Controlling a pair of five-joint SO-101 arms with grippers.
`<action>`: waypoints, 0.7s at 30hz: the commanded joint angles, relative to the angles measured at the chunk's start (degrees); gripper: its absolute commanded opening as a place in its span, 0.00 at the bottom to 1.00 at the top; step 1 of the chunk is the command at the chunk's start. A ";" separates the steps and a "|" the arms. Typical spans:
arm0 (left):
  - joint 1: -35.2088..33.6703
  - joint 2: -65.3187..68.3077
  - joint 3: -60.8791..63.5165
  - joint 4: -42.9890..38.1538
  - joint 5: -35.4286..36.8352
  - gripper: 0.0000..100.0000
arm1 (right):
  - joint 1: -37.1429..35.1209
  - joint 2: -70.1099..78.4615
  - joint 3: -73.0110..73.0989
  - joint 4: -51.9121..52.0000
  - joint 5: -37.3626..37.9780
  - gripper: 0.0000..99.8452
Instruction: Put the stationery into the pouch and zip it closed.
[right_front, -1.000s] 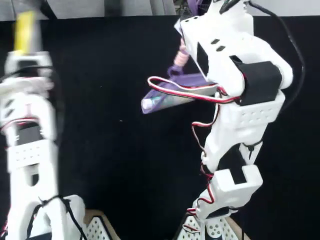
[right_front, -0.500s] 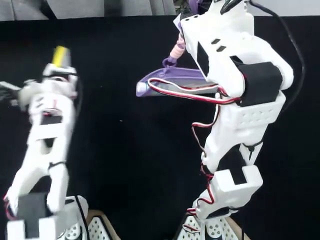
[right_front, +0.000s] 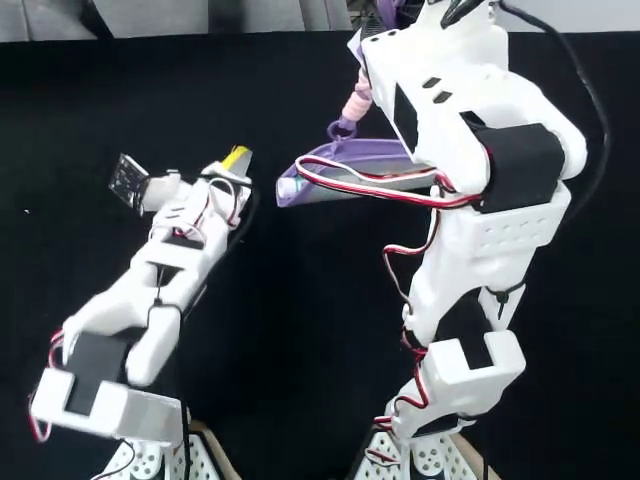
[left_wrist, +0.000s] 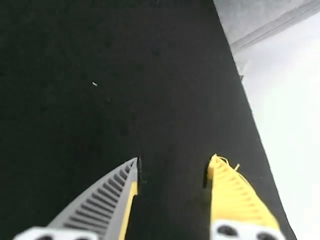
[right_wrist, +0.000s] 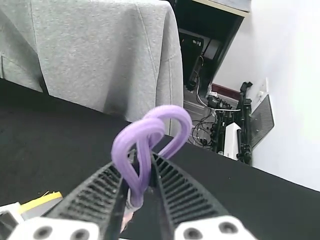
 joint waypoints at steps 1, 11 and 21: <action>4.09 -13.10 5.67 -0.18 0.53 0.22 | 0.70 -0.66 -2.51 -1.67 -0.53 0.01; 9.63 -23.30 6.20 -6.59 0.44 0.22 | 0.53 -0.66 -2.51 -1.58 -0.53 0.01; 5.14 -19.87 12.26 -13.27 0.62 0.22 | 0.70 -0.66 -2.51 -1.67 -0.53 0.01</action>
